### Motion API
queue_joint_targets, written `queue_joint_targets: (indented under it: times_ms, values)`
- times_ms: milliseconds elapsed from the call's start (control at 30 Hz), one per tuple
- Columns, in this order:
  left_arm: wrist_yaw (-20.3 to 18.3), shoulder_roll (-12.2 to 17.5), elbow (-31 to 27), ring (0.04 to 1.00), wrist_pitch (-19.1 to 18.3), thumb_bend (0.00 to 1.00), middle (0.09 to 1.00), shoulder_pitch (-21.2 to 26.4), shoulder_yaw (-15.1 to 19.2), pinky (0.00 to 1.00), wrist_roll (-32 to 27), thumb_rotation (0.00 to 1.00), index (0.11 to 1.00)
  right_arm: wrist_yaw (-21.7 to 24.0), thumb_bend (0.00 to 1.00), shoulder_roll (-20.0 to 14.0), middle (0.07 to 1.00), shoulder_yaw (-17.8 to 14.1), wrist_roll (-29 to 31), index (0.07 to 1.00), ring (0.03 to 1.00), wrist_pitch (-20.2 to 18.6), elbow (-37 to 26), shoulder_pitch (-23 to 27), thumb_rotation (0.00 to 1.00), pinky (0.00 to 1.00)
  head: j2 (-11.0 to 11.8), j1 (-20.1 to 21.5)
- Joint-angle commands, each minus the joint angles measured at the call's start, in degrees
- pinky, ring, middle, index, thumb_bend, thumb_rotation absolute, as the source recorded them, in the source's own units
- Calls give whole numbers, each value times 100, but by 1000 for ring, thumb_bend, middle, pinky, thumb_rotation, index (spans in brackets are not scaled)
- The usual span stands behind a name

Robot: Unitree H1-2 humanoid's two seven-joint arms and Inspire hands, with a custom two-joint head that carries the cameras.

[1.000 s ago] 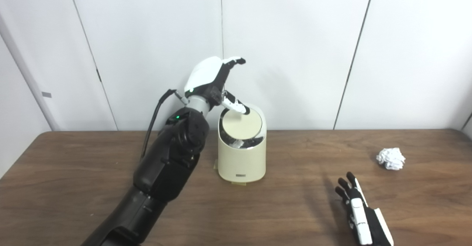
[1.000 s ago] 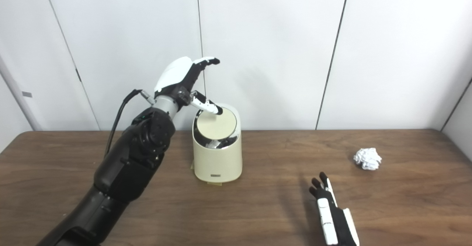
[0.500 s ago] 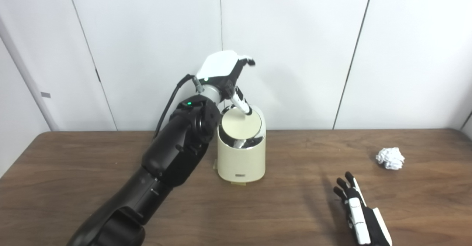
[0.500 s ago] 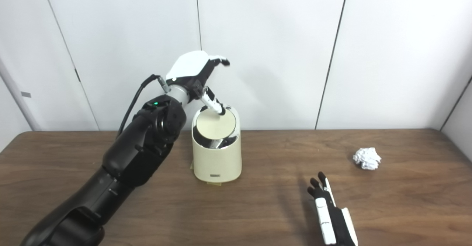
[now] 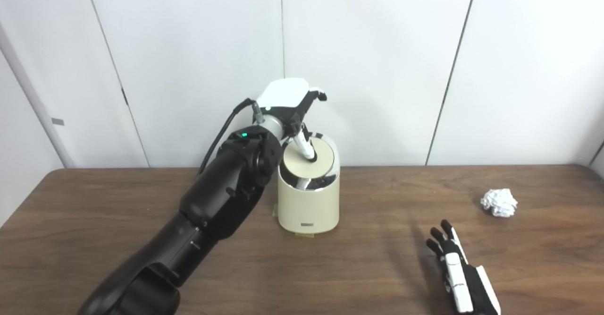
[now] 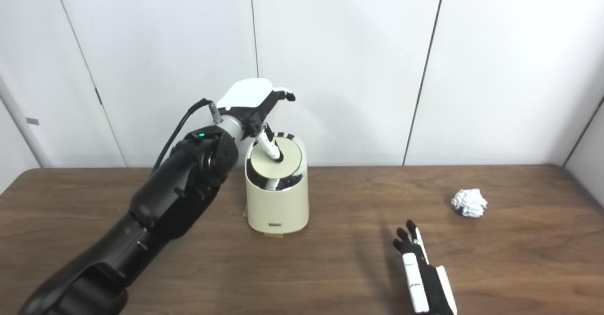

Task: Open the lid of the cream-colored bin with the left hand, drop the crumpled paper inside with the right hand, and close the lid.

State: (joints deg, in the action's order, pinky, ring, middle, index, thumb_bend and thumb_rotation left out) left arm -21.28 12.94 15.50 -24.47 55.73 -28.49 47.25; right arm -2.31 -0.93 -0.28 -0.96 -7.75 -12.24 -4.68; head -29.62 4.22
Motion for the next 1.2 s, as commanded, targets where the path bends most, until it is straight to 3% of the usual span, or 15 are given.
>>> queue_joint_targets:
  times_ms: [0,167,833,1167]
  values:
    - [-40,82,-214,916,-36,1000,922,382,78,869,129,1,900,117,529,71,965,66,107,1000,948,-66,-104,6,1000,1000,-21,-14]
    - [-162,90,-213,886,-26,1000,907,327,95,797,123,6,890,87,533,34,962,99,5,1000,941,-96,-123,-6,1000,1000,-38,-28]
    - [-219,120,-141,908,179,1000,907,213,-23,862,205,21,896,61,551,63,956,89,-51,1000,931,-98,-108,16,1000,1000,-84,6]
    - [-147,153,-119,952,394,1000,924,41,-537,938,974,7,911,55,546,67,957,108,-80,1000,935,-137,-199,-5,1000,1000,-126,27]
